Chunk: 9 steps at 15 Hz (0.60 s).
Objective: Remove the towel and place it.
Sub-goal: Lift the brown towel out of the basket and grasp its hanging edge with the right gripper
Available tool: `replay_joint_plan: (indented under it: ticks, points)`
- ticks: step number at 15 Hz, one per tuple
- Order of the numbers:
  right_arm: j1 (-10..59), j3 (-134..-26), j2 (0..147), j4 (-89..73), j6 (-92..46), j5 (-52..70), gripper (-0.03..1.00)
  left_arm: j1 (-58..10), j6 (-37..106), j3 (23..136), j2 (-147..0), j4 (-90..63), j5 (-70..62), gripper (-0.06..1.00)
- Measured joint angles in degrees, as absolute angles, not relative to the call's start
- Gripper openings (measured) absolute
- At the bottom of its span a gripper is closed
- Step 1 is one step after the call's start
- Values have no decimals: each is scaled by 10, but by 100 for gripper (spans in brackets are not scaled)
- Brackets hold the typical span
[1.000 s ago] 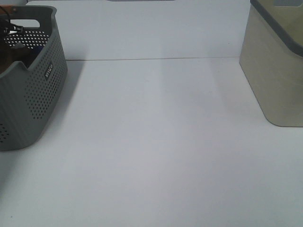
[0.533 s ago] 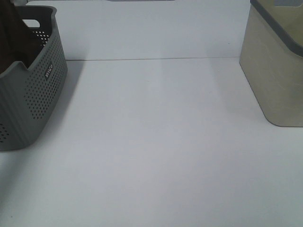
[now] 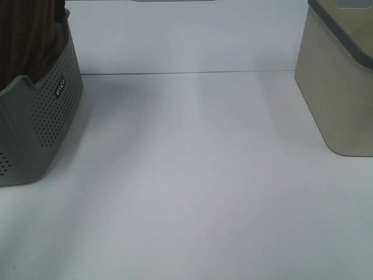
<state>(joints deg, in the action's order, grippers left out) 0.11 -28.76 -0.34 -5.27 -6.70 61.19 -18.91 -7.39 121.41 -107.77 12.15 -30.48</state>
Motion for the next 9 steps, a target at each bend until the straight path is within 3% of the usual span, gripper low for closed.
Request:
replay_joint_plan:
  ticks: [3,4,9]
  points:
    - [1,-288,-3,-53,-67,612,75,-266,-54,1214,-1065,121,-307,0]
    - [1,-288,-3,-53,-67,612,75,-325,-31,1214,-1065,117,-317,0]
    - [1,-288,-3,-78,-67,612,75,-421,-12,1214,-1065,112,-335,0]
